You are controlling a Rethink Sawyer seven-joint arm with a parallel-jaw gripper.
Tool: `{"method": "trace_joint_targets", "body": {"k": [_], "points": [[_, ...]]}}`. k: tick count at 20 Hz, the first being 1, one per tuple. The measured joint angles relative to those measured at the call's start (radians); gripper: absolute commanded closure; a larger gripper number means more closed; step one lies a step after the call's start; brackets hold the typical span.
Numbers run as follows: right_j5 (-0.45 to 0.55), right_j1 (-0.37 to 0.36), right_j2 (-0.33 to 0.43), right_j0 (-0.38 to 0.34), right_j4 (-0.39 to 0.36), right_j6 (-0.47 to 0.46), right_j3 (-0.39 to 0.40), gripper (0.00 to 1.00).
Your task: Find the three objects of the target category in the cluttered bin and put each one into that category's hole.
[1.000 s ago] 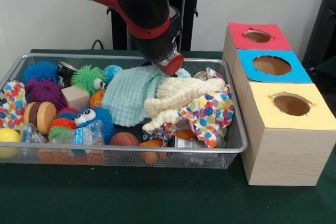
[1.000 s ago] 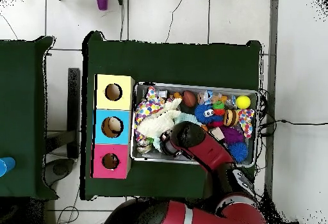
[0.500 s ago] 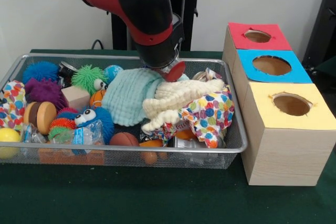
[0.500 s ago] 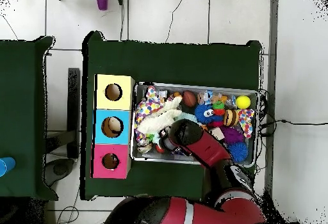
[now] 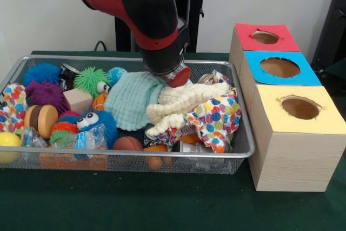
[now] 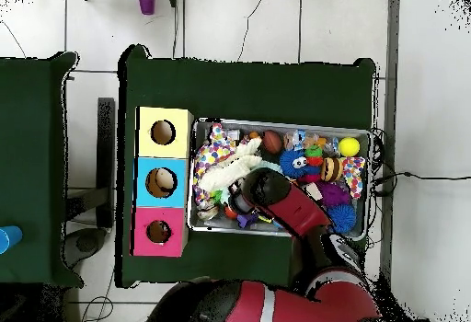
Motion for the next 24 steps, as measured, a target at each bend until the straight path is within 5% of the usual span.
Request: {"method": "trace_joint_targets", "body": {"k": [10, 24], "points": [[0.003, -0.014, -0.008, 0.026, 0.000, 0.000, -0.010, 0.00], [0.150, -0.106, -0.045, 0.050, -0.060, 0.000, -0.074, 0.00]]}}
